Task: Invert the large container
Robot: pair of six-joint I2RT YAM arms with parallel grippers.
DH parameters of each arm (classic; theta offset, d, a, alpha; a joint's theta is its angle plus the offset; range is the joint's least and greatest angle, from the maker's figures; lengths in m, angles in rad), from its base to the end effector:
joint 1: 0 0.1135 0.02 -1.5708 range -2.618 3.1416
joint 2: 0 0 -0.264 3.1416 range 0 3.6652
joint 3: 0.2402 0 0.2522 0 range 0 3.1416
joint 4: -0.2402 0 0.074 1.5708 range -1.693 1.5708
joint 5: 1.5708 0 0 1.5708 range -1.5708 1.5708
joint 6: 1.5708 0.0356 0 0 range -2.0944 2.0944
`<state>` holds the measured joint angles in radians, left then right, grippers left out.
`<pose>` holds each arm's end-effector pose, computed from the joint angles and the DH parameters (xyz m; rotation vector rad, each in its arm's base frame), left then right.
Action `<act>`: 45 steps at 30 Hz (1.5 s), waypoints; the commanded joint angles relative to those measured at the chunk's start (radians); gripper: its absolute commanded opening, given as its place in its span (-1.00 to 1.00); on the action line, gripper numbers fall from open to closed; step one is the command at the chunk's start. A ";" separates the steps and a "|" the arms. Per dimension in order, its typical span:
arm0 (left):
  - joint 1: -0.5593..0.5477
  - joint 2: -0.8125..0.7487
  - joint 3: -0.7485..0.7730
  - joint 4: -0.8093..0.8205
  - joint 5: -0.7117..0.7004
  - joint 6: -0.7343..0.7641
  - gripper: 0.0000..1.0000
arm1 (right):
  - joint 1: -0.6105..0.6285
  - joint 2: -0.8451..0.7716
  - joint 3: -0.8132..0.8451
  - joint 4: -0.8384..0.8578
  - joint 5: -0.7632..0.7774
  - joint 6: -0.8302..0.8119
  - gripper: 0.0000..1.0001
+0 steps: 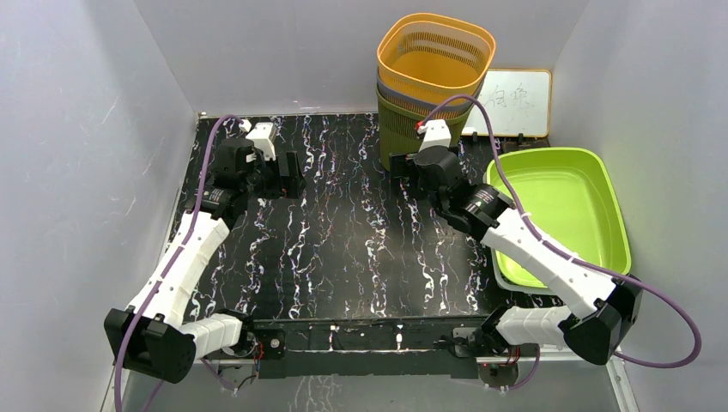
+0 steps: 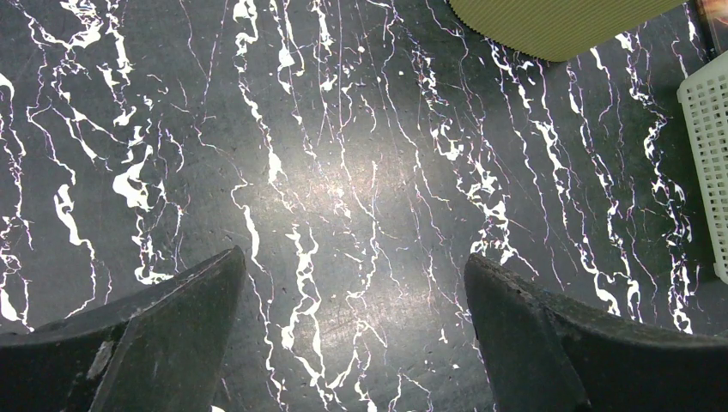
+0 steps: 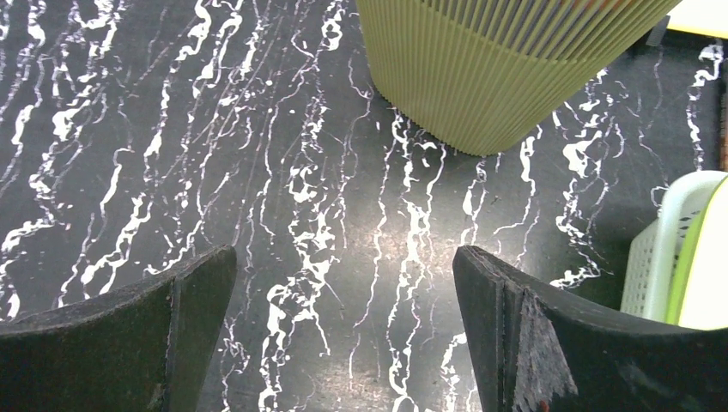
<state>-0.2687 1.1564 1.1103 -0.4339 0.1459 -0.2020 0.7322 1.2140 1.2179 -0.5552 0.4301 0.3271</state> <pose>0.2474 -0.0735 0.3534 0.1610 2.0681 -0.4405 0.2056 0.1649 0.3661 -0.1678 2.0659 0.1933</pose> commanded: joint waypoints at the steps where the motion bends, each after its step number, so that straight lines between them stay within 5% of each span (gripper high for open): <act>1: -0.003 -0.018 -0.005 -0.002 0.004 0.000 0.97 | 0.000 0.014 0.060 -0.009 0.077 -0.016 0.96; 12: -0.003 -0.012 0.010 -0.024 -0.009 0.033 0.97 | 0.000 -0.151 -0.093 0.202 0.044 -0.087 0.96; 22: -0.004 0.002 0.049 -0.045 0.008 0.061 0.97 | 0.001 0.113 0.428 -0.093 0.180 -0.050 0.54; 33: -0.003 0.011 0.105 -0.107 0.066 0.128 0.97 | -0.010 0.278 0.843 -0.116 0.404 -0.087 0.38; 36: -0.004 0.021 0.105 -0.121 0.102 0.143 0.97 | -0.082 0.335 0.911 -0.135 0.392 -0.092 0.36; 40: -0.004 0.023 0.091 -0.128 0.118 0.149 0.97 | -0.300 0.448 1.042 -0.244 0.164 -0.020 0.33; 45: -0.003 0.013 0.074 -0.129 0.116 0.172 0.97 | -0.431 0.505 1.071 -0.252 0.028 0.017 0.30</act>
<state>-0.2687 1.1858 1.1801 -0.5411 0.2344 -0.0612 0.3714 1.7061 2.2425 -0.7704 0.6041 0.2985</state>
